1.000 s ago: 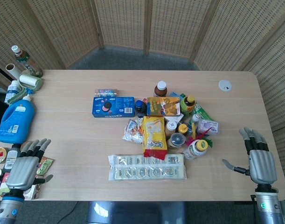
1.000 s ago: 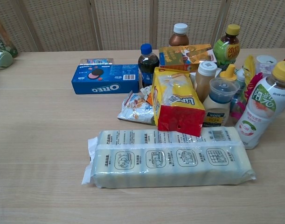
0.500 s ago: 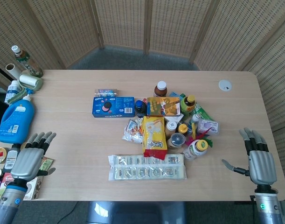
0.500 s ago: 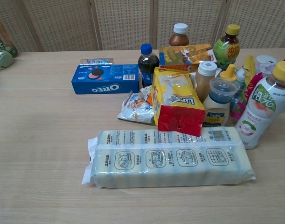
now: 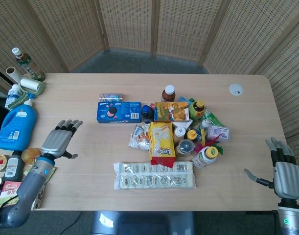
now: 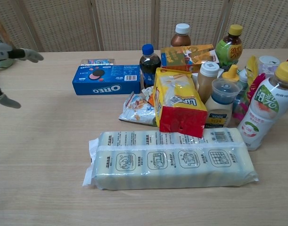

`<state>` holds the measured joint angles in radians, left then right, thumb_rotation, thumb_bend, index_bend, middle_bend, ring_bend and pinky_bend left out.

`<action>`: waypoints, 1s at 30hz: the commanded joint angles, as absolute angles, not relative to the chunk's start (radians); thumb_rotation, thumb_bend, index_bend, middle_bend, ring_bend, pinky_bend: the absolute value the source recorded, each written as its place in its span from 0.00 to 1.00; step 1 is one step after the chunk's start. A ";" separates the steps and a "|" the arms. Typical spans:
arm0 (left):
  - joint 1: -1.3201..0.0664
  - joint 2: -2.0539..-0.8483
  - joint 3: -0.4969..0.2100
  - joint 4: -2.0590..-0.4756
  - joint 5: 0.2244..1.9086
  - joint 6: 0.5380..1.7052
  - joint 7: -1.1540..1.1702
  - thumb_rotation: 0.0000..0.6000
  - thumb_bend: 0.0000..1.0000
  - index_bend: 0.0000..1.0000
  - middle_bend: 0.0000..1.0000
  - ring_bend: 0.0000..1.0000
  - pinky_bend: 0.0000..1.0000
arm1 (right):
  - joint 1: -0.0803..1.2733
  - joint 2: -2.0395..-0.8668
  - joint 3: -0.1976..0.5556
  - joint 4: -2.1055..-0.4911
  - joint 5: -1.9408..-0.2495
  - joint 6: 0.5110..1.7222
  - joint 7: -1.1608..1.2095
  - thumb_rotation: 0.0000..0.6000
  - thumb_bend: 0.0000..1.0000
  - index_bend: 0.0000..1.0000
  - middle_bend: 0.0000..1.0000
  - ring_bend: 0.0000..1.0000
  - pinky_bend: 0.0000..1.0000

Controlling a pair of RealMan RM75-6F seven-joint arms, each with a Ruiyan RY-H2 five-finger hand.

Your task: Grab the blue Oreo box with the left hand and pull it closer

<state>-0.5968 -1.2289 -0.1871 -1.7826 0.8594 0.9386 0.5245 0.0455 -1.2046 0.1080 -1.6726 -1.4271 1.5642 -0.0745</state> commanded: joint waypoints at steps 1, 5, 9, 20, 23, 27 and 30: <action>-0.699 -1.311 -0.225 -1.682 0.762 0.856 0.555 1.00 0.15 0.00 0.00 0.00 0.00 | 0.035 -1.195 0.110 -1.676 -1.424 1.575 -0.072 0.57 0.15 0.00 0.00 0.00 0.00; -0.789 -1.381 -0.236 -1.580 0.684 0.790 0.565 0.99 0.15 0.00 0.00 0.00 0.00 | 0.022 -1.180 0.111 -1.685 -1.418 1.589 -0.074 0.57 0.15 0.00 0.00 0.00 0.00; -0.873 -1.447 -0.238 -1.477 0.616 0.718 0.564 0.95 0.15 0.00 0.00 0.00 0.00 | 0.005 -1.167 0.111 -1.695 -1.410 1.604 -0.078 0.57 0.15 0.00 0.00 0.00 0.00; -1.038 -1.606 -0.204 -1.209 0.502 0.567 0.521 0.94 0.15 0.00 0.00 0.00 0.00 | -0.042 -1.141 0.110 -1.710 -1.389 1.644 -0.079 0.57 0.15 0.00 0.00 0.00 0.00; -1.054 -1.630 -0.192 -1.173 0.496 0.546 0.497 0.94 0.15 0.00 0.00 0.00 0.00 | -0.051 -1.137 0.111 -1.714 -1.386 1.651 -0.082 0.57 0.15 0.00 0.00 0.00 0.00; -1.058 -1.636 -0.169 -1.159 0.506 0.541 0.470 0.94 0.15 0.00 0.07 0.07 0.00 | -0.055 -1.134 0.114 -1.718 -1.386 1.656 -0.084 0.57 0.15 0.00 0.00 0.00 0.00; -1.048 -1.621 -0.149 -1.181 0.522 0.548 0.450 0.95 0.15 0.10 0.24 0.25 0.00 | -0.054 -1.136 0.117 -1.719 -1.388 1.653 -0.085 0.57 0.15 0.00 0.00 0.00 0.00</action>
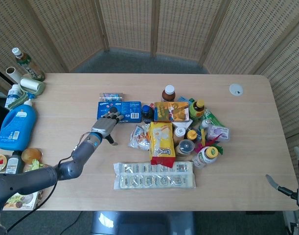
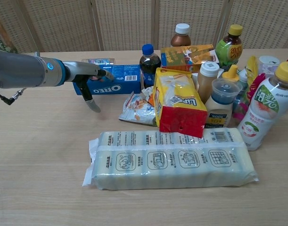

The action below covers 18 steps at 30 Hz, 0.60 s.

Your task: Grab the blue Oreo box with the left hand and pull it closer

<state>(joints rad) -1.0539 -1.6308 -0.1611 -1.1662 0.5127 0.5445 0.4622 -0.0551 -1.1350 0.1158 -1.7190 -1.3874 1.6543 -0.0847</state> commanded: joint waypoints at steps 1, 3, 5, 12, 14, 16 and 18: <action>-1.043 -1.610 -0.140 -1.195 0.525 0.548 0.443 0.95 0.15 0.13 0.28 0.30 0.00 | -0.053 -1.137 0.118 -1.719 -1.390 1.651 -0.085 0.57 0.15 0.00 0.00 0.00 0.00; -1.036 -1.589 -0.123 -1.223 0.526 0.543 0.433 0.95 0.15 0.23 0.42 0.44 0.07 | -0.052 -1.139 0.119 -1.719 -1.394 1.649 -0.086 0.57 0.15 0.00 0.00 0.00 0.00; -1.028 -1.558 -0.105 -1.268 0.522 0.532 0.417 0.95 0.15 0.29 0.50 0.52 0.15 | -0.050 -1.139 0.120 -1.721 -1.397 1.649 -0.086 0.57 0.15 0.00 0.00 0.00 0.00; -0.996 -1.411 -0.038 -1.470 0.552 0.514 0.368 0.92 0.15 0.36 0.58 0.60 0.24 | -0.051 -1.134 0.125 -1.729 -1.408 1.653 -0.086 0.57 0.15 0.00 0.00 0.00 0.00; -0.989 -1.354 -0.013 -1.544 0.565 0.508 0.355 0.91 0.15 0.36 0.58 0.60 0.25 | -0.053 -1.131 0.126 -1.732 -1.411 1.656 -0.085 0.57 0.15 0.00 0.00 0.00 0.00; -0.980 -1.294 0.003 -1.617 0.577 0.496 0.332 0.90 0.15 0.36 0.58 0.60 0.25 | -0.054 -1.129 0.126 -1.735 -1.414 1.658 -0.084 0.57 0.15 0.00 0.00 0.00 0.00; -0.964 -1.250 0.004 -1.671 0.600 0.505 0.306 0.89 0.15 0.35 0.57 0.60 0.25 | -0.056 -1.129 0.126 -1.735 -1.415 1.659 -0.084 0.58 0.15 0.00 0.00 0.00 0.00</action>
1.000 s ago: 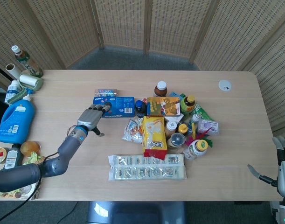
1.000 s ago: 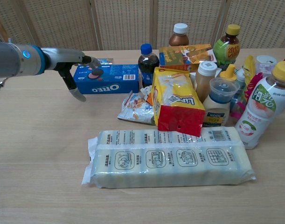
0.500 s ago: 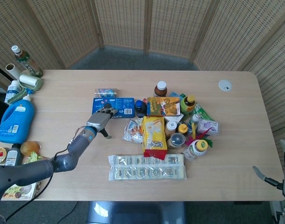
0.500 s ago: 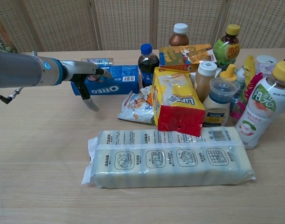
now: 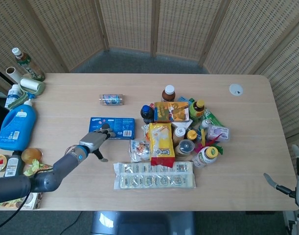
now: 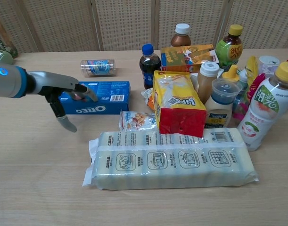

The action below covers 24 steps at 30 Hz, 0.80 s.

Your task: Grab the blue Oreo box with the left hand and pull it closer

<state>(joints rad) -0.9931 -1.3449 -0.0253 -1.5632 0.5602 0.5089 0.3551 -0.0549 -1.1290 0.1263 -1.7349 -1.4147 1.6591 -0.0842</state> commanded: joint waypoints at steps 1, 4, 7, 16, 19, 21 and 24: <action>-0.946 -1.230 -0.002 -1.699 0.627 0.530 0.288 0.89 0.15 0.33 0.56 0.59 0.25 | -0.057 -1.129 0.125 -1.736 -1.416 1.659 -0.082 0.58 0.15 0.00 0.00 0.00 0.00; -0.896 -1.213 -0.026 -1.740 0.712 0.627 0.251 0.89 0.15 0.27 0.49 0.53 0.21 | -0.056 -1.130 0.125 -1.736 -1.420 1.657 -0.082 0.57 0.15 0.00 0.00 0.00 0.00; -0.854 -1.228 -0.052 -1.741 0.792 0.725 0.222 0.89 0.15 0.17 0.40 0.46 0.17 | -0.055 -1.132 0.126 -1.735 -1.425 1.657 -0.079 0.57 0.15 0.00 0.00 0.00 0.00; -0.835 -1.297 -0.036 -1.705 0.815 0.876 0.333 0.81 0.15 0.00 0.06 0.10 0.02 | -0.064 -1.129 0.127 -1.728 -1.425 1.663 -0.061 0.57 0.15 0.00 0.00 0.00 0.00; -0.836 -1.308 -0.022 -1.716 0.768 0.897 0.384 0.77 0.15 0.00 0.00 0.06 0.00 | -0.066 -1.127 0.128 -1.729 -1.428 1.665 -0.044 0.57 0.15 0.00 0.00 0.00 0.00; -0.837 -1.317 -0.014 -1.715 0.744 0.908 0.410 0.76 0.15 0.00 0.00 0.06 0.00 | -0.066 -1.127 0.127 -1.727 -1.430 1.663 -0.036 0.57 0.15 0.00 0.00 0.00 0.00; -0.833 -1.345 -0.009 -1.693 0.715 0.918 0.428 0.75 0.15 0.00 0.00 0.05 0.00 | -0.065 -1.130 0.125 -1.722 -1.434 1.659 -0.029 0.57 0.15 0.00 0.00 0.00 0.00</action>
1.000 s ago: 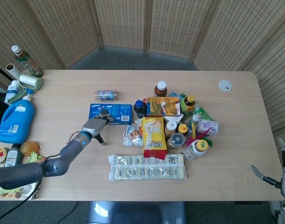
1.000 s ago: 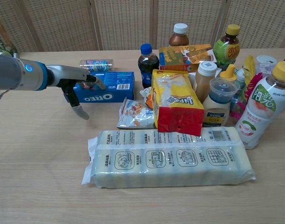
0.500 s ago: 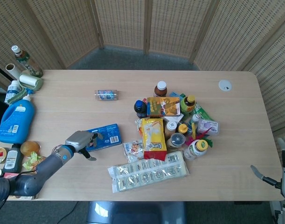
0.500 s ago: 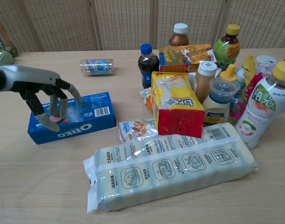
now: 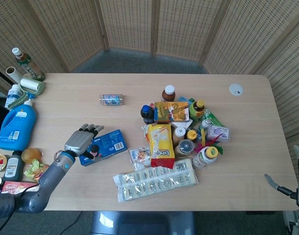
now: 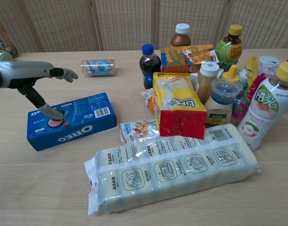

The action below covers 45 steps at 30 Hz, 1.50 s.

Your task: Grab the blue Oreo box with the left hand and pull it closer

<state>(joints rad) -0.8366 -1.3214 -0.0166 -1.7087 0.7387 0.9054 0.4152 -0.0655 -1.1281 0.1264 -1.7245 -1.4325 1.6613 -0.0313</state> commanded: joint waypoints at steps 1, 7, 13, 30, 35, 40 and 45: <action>-0.831 -1.358 -0.009 -1.678 0.705 0.917 0.428 0.75 0.15 0.00 0.00 0.05 0.00 | -0.064 -1.131 0.125 -1.722 -1.436 1.658 -0.028 0.57 0.15 0.00 0.00 0.00 0.00; -0.824 -1.448 -0.003 -1.587 0.687 0.918 0.446 0.75 0.14 0.00 0.00 0.05 0.00 | -0.069 -1.132 0.123 -1.719 -1.439 1.661 -0.021 0.57 0.15 0.00 0.00 0.00 0.00; -0.808 -1.555 -0.008 -1.502 0.677 0.942 0.461 0.75 0.15 0.00 0.00 0.05 0.00 | -0.073 -1.129 0.122 -1.719 -1.442 1.663 -0.010 0.57 0.15 0.00 0.00 0.00 0.00; -0.742 -1.598 -0.135 -1.493 0.823 1.107 0.377 1.00 0.28 0.50 0.65 0.82 0.78 | -0.077 -1.146 0.122 -1.690 -1.434 1.653 0.022 0.57 0.15 0.00 0.00 0.00 0.00; -0.718 -1.470 -0.232 -1.656 0.862 1.110 0.255 1.00 0.28 0.49 0.65 0.82 0.78 | -0.068 -1.157 0.124 -1.673 -1.435 1.640 0.034 0.57 0.15 0.00 0.00 0.00 0.00; -0.710 -1.323 -0.343 -1.820 0.891 1.135 0.195 1.00 0.27 0.49 0.65 0.81 0.78 | -0.065 -1.170 0.122 -1.648 -1.441 1.633 0.058 0.58 0.15 0.00 0.00 0.00 0.00; -0.720 -1.212 -0.453 -1.926 0.840 1.140 0.166 1.00 0.26 0.48 0.64 0.80 0.77 | -0.054 -1.192 0.117 -1.623 -1.447 1.615 0.074 0.57 0.15 0.00 0.00 0.00 0.00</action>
